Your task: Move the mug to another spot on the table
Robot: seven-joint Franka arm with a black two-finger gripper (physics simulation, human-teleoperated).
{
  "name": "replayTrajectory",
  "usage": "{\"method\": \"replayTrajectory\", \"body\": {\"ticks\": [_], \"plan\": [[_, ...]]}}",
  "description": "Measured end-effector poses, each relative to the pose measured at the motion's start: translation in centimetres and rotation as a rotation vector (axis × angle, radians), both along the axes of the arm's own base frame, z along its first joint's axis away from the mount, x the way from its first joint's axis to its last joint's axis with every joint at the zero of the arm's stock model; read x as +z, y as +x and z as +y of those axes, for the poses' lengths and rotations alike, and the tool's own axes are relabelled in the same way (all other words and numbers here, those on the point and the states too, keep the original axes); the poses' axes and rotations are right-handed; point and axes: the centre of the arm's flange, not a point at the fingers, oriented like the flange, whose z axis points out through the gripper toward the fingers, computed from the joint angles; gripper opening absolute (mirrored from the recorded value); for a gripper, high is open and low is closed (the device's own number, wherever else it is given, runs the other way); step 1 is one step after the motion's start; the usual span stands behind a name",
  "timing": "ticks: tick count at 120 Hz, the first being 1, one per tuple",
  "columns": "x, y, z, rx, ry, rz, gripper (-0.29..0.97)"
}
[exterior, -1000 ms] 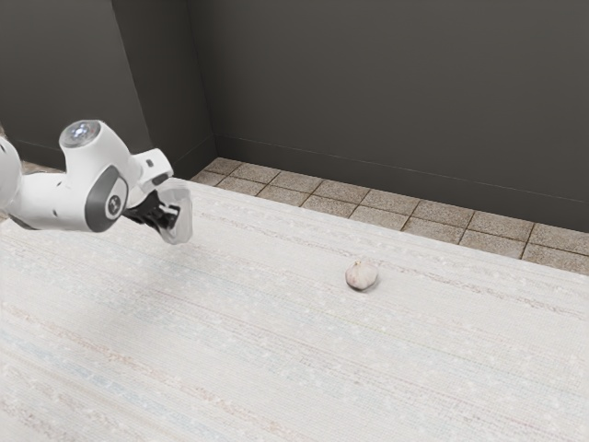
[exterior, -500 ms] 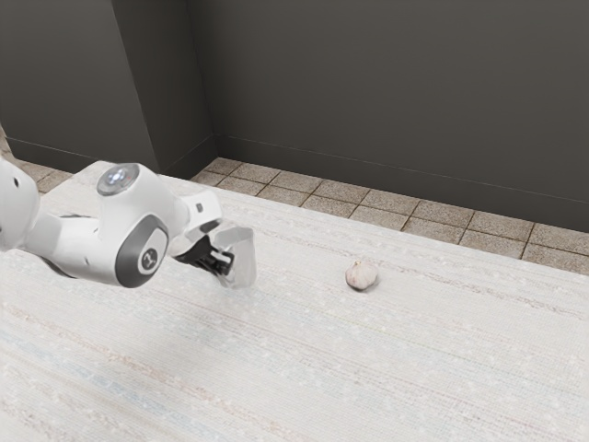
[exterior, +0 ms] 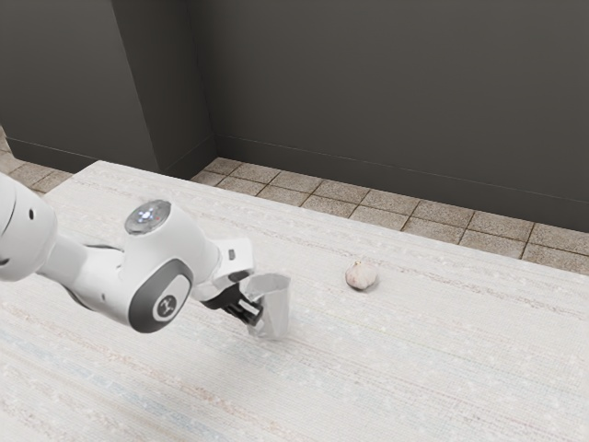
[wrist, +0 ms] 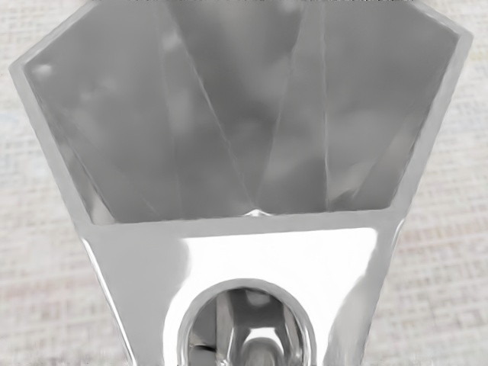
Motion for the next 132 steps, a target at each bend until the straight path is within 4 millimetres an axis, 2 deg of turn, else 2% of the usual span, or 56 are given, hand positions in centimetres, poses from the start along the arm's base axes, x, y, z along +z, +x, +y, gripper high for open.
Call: {"method": "replayTrajectory", "body": {"ticks": [28, 44, 67, 85, 112, 122, 132], "plan": [[-0.7, 0.1, 2.4, 0.05, 0.003, 0.014, -0.08], [-0.8, 0.2, 2.7, 0.057, 0.003, 0.01, -0.07], [-1.0, -0.2, 1.8, 0.046, 0.001, 0.019, 0.33], [-1.0, -1.0, 1.7, 0.078, -0.012, 0.062, 0.5], [1.5, -2.8, 2.5, 0.208, -0.075, 0.177, 0.62], [3.6, -3.5, 2.4, 0.252, -0.111, 0.211, 0.64], [5.7, -4.5, 1.0, 0.259, -0.131, 0.235, 0.65]]}}
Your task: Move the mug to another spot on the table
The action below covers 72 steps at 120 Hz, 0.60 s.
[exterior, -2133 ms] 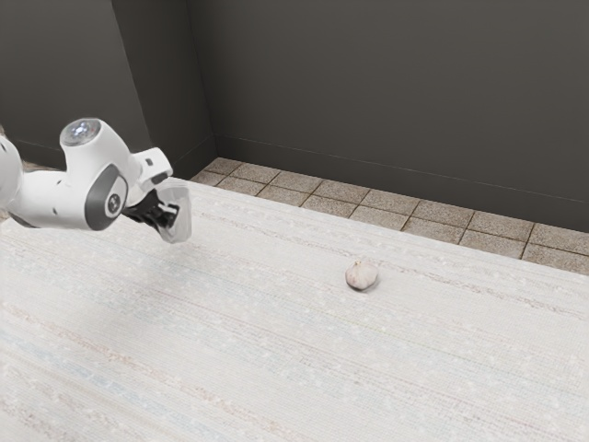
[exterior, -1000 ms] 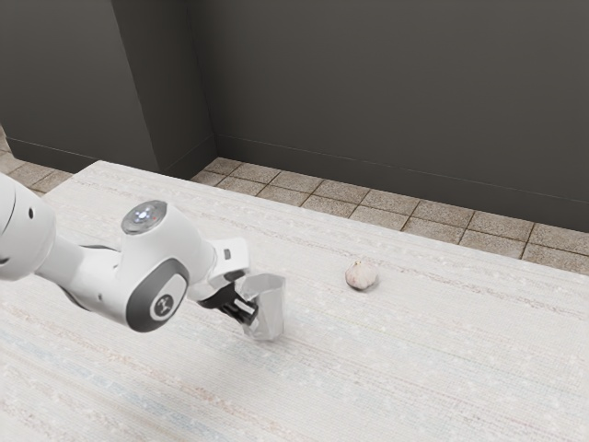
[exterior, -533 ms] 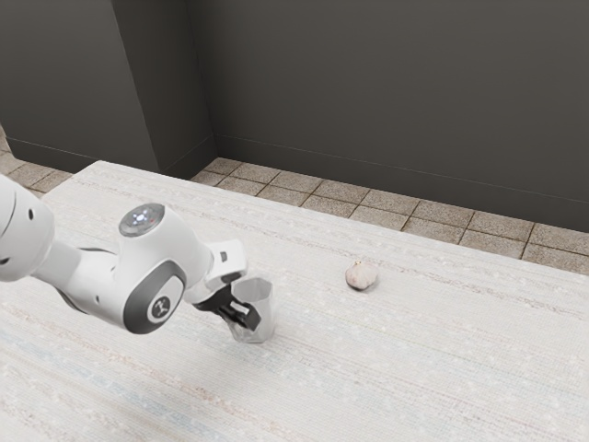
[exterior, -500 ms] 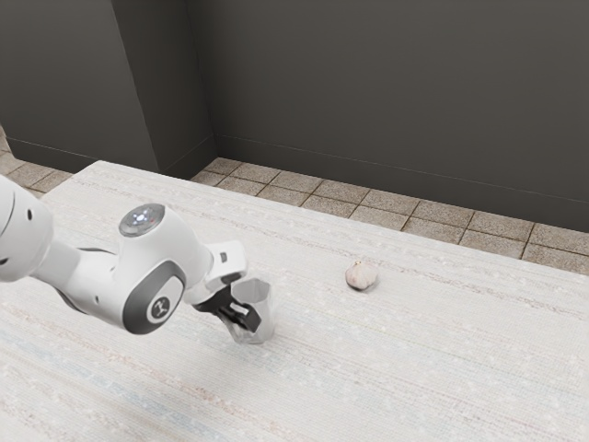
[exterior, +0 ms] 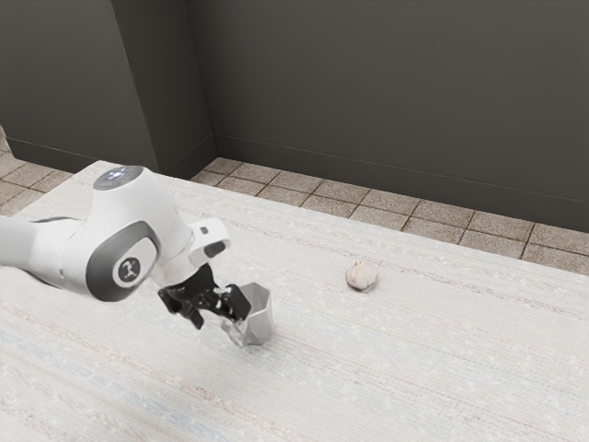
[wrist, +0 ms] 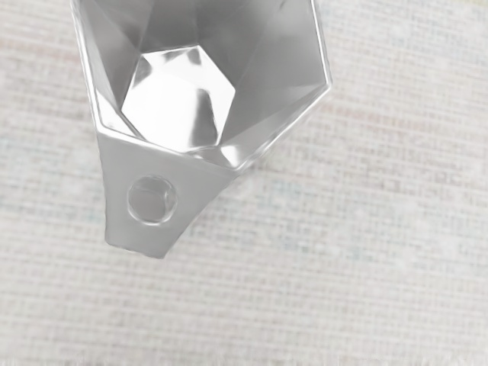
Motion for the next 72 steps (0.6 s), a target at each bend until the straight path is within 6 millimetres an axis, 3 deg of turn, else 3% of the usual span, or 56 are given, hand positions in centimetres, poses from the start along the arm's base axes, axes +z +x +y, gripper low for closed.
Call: {"method": "replayTrajectory", "body": {"ticks": [6, 16, 26, 45, 57, 72], "plan": [[1.3, 0.1, -0.6, 0.005, -0.006, 0.002, 0.66], [5.1, 2.1, -1.0, 0.008, -0.001, -0.047, 0.66], [8.2, 4.7, 0.9, 0.057, 0.002, -0.088, 0.67], [15.8, 12.9, 4.2, 0.091, 0.055, -0.115, 0.68], [18.4, 15.0, 5.8, 0.079, 0.113, -0.084, 0.68], [19.6, 15.3, 7.9, 0.073, 0.164, -0.023, 0.68]]}}
